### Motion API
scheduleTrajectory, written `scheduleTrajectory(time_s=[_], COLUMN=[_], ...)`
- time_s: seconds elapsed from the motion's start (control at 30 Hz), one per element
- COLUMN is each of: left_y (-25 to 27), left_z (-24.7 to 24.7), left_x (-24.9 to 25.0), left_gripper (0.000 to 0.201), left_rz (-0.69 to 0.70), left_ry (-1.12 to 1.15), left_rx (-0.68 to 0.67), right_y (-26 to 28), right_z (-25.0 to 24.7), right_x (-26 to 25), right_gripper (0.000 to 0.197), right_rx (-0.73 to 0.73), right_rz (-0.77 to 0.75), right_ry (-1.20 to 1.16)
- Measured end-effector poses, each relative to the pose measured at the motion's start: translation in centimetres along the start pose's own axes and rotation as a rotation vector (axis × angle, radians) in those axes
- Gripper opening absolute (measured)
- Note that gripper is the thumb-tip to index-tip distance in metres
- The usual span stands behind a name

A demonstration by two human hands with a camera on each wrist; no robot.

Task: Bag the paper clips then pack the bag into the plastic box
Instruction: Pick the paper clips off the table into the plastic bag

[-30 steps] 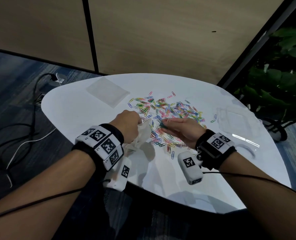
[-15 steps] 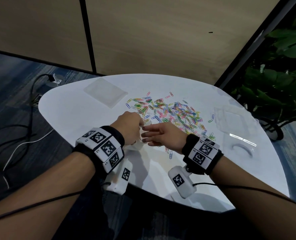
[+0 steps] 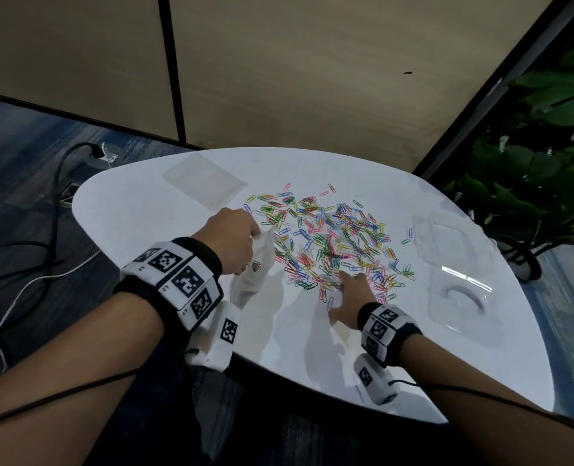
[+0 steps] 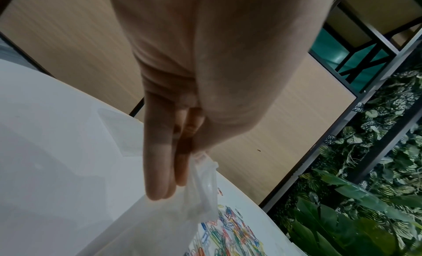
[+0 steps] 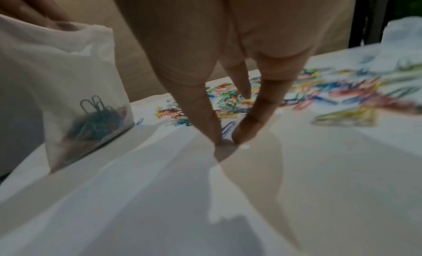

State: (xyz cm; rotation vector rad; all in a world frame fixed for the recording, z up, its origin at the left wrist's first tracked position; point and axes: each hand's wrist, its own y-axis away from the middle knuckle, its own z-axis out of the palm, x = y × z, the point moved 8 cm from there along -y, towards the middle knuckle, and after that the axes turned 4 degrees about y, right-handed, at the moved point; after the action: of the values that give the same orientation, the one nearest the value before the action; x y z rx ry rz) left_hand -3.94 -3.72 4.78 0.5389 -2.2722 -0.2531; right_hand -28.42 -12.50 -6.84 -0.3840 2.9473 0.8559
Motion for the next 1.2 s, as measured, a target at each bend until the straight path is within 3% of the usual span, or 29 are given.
scheduleTrajectory(time_s=[0.13, 0.2, 0.33, 0.43, 0.5, 0.6, 0.63, 0.7, 0.87, 0.93, 1.07, 1.2], left_y=[0.1, 0.2, 0.2, 0.3, 0.4, 0.5, 0.6, 0.6, 0.2, 0.0, -0.3, -0.5], left_z=[-0.4, -0.5, -0.5, -0.5, -0.6, -0.6, -0.5, -0.5, -0.3, 0.0, 0.6, 1.1], left_x=[-0.2, -0.3, -0.3, 0.0, 0.0, 0.1, 0.1, 0.2, 0.3, 0.6, 1.2, 1.3], left_gripper=[0.041, 0.040, 0.039, 0.037, 0.038, 0.038, 0.038, 0.040, 0.044, 0.044, 0.042, 0.041], left_rz=[0.001, 0.006, 0.020, 0.036, 0.036, 0.029, 0.026, 0.022, 0.016, 0.020, 0.033, 0.032], left_ry=[-0.029, -0.035, -0.041, -0.069, -0.086, -0.113, -0.124, -0.138, -0.132, -0.132, -0.125, -0.050], left_rx=[0.013, 0.016, 0.019, 0.009, 0.010, 0.005, 0.000, -0.005, -0.003, -0.009, -0.020, -0.019], right_y=[-1.6, -2.6, -3.8, -4.0, -4.0, -3.5, -3.3, -3.5, -4.3, -4.5, -2.3, 2.1], right_z=[-0.6, -0.7, -0.4, 0.6, 0.4, -1.0, -1.6, -3.0, -6.4, -6.7, -8.2, -8.5], right_x=[-2.7, -3.6, -5.3, -6.2, -6.3, -6.4, -6.1, -4.8, 0.5, 1.4, -2.0, -8.2], right_gripper=[0.055, 0.055, 0.077, 0.072, 0.058, 0.023, 0.022, 0.026, 0.015, 0.010, 0.028, 0.023], right_rx=[0.142, 0.149, 0.199, 0.192, 0.242, 0.319, 0.319, 0.301, 0.257, 0.159, -0.089, -0.268], right_rz=[-0.095, -0.135, -0.287, -0.409, -0.445, -0.464, -0.455, -0.373, -0.096, -0.064, -0.207, -0.383], right_ry=[-0.052, -0.024, 0.182, 0.401, 0.401, 0.370, 0.335, 0.212, -0.252, -0.577, -1.214, -1.358])
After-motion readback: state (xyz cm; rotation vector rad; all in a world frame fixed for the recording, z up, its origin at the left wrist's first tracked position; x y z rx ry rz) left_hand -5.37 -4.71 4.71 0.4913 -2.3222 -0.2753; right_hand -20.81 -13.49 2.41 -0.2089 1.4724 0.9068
